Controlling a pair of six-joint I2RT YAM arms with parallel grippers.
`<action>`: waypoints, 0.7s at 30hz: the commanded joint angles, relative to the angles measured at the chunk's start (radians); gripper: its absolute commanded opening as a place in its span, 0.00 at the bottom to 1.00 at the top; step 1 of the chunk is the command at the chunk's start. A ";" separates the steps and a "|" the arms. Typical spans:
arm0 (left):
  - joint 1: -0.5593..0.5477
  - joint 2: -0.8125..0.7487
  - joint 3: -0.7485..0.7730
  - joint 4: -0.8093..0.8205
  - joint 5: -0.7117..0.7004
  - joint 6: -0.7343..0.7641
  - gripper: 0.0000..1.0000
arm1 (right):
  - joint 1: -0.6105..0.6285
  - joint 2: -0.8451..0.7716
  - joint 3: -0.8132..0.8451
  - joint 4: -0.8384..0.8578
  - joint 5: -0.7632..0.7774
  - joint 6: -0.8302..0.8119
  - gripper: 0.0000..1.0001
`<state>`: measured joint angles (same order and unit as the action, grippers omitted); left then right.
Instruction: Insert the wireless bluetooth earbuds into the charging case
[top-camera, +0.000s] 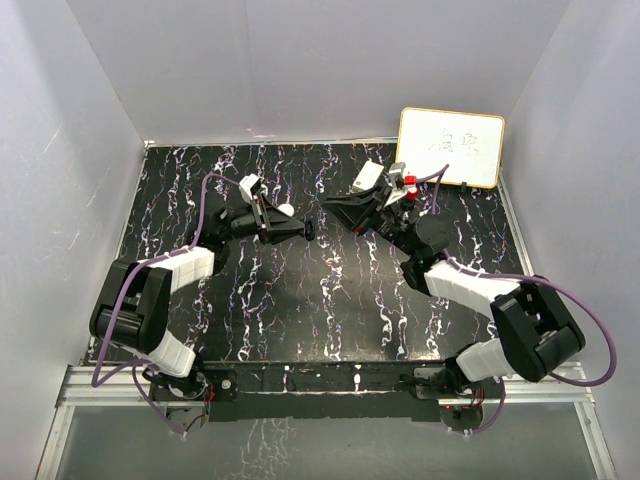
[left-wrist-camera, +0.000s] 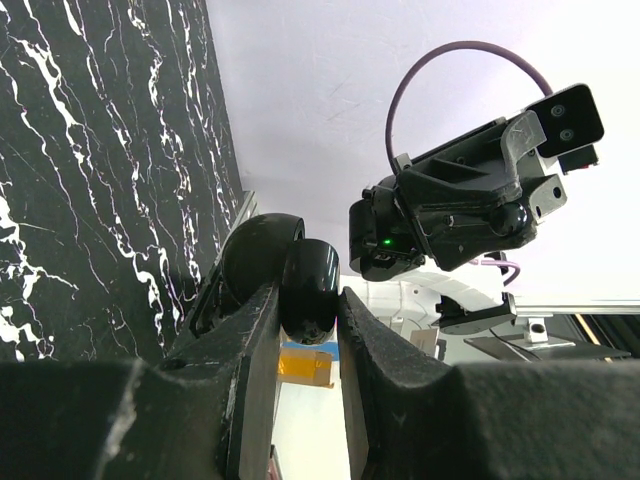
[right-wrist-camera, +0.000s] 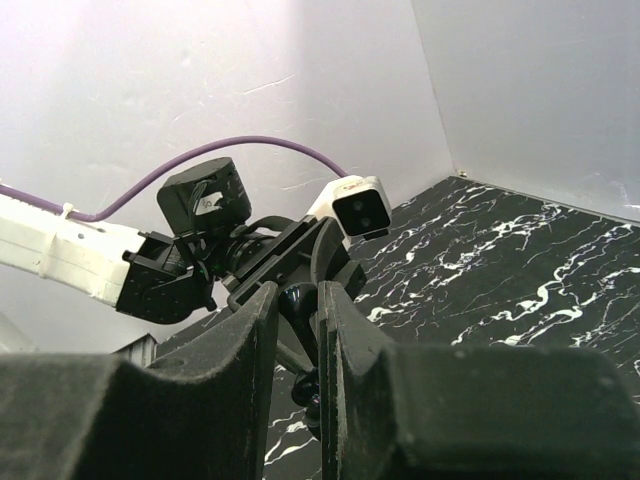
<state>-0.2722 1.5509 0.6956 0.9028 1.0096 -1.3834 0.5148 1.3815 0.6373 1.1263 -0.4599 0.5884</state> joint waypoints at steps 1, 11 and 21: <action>-0.019 -0.001 0.044 0.033 -0.024 -0.006 0.00 | -0.004 0.012 -0.009 0.096 -0.018 0.030 0.00; -0.051 0.005 0.072 0.017 -0.052 -0.014 0.00 | -0.004 0.049 -0.022 0.115 -0.033 0.028 0.00; -0.079 -0.002 0.083 -0.002 -0.075 -0.015 0.00 | -0.005 0.072 -0.025 0.130 -0.027 0.019 0.00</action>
<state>-0.3386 1.5661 0.7395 0.8989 0.9463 -1.3991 0.5148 1.4490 0.6090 1.1797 -0.4892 0.6121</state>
